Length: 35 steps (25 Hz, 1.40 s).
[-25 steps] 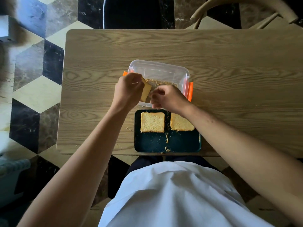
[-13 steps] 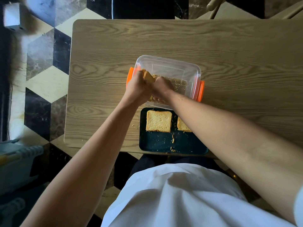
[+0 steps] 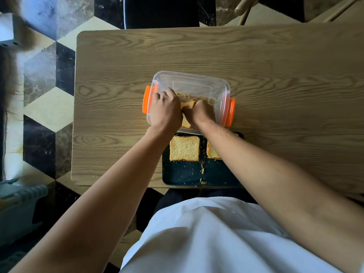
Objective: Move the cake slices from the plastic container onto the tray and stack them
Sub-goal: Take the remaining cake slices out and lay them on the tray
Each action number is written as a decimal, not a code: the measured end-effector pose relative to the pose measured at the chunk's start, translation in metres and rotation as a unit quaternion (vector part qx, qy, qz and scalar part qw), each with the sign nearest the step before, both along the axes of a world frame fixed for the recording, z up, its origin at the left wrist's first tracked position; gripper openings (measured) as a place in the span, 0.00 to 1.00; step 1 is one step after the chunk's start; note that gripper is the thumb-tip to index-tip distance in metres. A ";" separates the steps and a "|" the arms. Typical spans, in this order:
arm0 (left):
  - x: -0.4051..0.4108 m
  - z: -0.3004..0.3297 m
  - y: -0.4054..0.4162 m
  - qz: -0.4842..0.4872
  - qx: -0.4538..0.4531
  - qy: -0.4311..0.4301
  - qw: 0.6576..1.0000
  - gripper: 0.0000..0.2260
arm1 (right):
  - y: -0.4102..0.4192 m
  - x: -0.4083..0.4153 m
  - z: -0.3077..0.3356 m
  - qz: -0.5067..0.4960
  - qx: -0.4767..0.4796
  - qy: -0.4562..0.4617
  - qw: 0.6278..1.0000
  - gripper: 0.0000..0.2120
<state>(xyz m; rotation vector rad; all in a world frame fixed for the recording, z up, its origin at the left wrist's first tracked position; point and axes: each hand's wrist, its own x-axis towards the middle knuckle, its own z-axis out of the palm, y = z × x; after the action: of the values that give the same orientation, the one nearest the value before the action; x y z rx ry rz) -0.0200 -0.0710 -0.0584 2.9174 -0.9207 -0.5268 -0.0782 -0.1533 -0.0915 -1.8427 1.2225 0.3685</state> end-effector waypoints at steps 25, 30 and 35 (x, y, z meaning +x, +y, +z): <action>-0.062 0.054 0.148 0.304 -0.445 0.395 0.744 0.08 | 0.009 -0.184 0.093 -0.118 0.070 -0.262 0.955 0.05; -0.100 0.008 0.173 0.367 -0.370 0.504 0.689 0.11 | 0.028 -0.230 0.047 -0.139 0.122 -0.185 0.965 0.07; -0.111 -0.027 0.151 0.349 -0.282 0.483 0.752 0.08 | 0.031 -0.223 -0.003 -0.156 0.134 -0.083 0.975 0.06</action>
<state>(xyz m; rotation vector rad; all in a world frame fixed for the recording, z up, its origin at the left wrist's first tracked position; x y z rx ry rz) -0.1311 0.0801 -0.0854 1.7630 0.1613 -1.1969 -0.3010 -0.1228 -0.0945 -1.3951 1.2555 0.1890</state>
